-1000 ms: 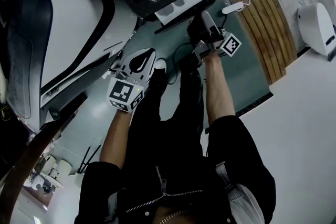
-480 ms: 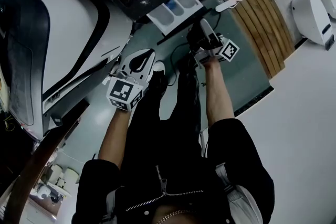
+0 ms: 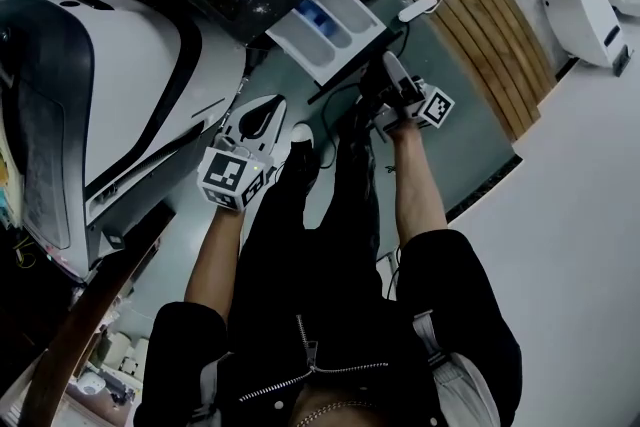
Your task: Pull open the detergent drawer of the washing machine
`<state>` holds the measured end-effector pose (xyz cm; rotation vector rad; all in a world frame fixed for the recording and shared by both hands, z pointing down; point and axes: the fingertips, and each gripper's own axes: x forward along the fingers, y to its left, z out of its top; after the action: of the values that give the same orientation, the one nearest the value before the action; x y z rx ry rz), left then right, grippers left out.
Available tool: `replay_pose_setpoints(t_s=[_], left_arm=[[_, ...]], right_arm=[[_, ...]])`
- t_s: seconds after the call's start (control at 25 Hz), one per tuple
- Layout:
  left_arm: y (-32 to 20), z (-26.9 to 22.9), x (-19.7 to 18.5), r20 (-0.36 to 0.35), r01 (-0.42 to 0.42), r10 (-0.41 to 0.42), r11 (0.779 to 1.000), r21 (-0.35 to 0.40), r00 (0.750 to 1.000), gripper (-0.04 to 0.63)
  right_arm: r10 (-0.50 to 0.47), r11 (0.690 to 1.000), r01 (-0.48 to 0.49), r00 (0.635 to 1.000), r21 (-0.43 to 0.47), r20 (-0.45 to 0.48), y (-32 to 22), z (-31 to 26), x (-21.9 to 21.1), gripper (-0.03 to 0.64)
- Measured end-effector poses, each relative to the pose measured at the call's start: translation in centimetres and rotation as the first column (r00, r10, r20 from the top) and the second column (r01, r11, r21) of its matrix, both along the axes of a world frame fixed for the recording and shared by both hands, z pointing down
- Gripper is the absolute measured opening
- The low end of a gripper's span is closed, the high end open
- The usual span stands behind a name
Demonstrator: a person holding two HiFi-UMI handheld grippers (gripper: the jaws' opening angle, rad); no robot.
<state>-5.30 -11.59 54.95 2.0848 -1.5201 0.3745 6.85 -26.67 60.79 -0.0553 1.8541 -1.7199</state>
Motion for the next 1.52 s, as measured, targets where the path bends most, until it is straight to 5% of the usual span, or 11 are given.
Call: replay_pose_setpoints(t_s=[0.28,0.52,0.68,0.88,1.16,1.36,1.52], left_arm=[[0.5,-1.0,-0.5,0.004,0.001,-0.001,1.000,0.012,1.000,0.021],[1.2,-1.9,-1.2,0.003,0.003,-0.003,0.999,0.033,1.000,0.021],[1.5,-3.2,-1.3,-0.006,-0.001,0.001,0.998,0.061,1.000,0.021],[1.9,-5.1,-1.2,0.017,-0.028,0.026,0.995,0.100,1.000,0.021],[2.2,-6.9,-1.1,0.041,-0.073,0.068,0.988,0.137,0.997,0.021],[2.0,-8.5,-0.7,0.052,-0.108,0.101,0.980,0.165,0.994,0.021],[1.2,-10.6,-0.1,0.056,-0.143,0.133,0.964,0.224,0.989,0.021]], right_arm=[[0.045,0.997,-0.045,0.999,-0.063,-0.005,-0.1,1.4,0.5,0.288],[0.036,0.998,-0.044,0.988,-0.049,-0.152,1.4,1.6,1.4,0.268],[0.081,0.994,-0.098,0.955,-0.047,-0.286,2.3,1.6,2.9,0.183],[0.159,0.986,-0.160,0.883,0.035,-0.441,3.5,-0.8,4.4,0.008],[0.229,0.970,-0.132,0.778,0.204,-0.585,6.0,-5.9,3.7,0.006],[0.295,0.937,-0.038,0.623,0.349,-0.725,8.0,-8.4,3.5,0.006],[0.403,0.871,0.048,0.498,0.489,-0.768,8.6,-11.9,3.4,0.006]])
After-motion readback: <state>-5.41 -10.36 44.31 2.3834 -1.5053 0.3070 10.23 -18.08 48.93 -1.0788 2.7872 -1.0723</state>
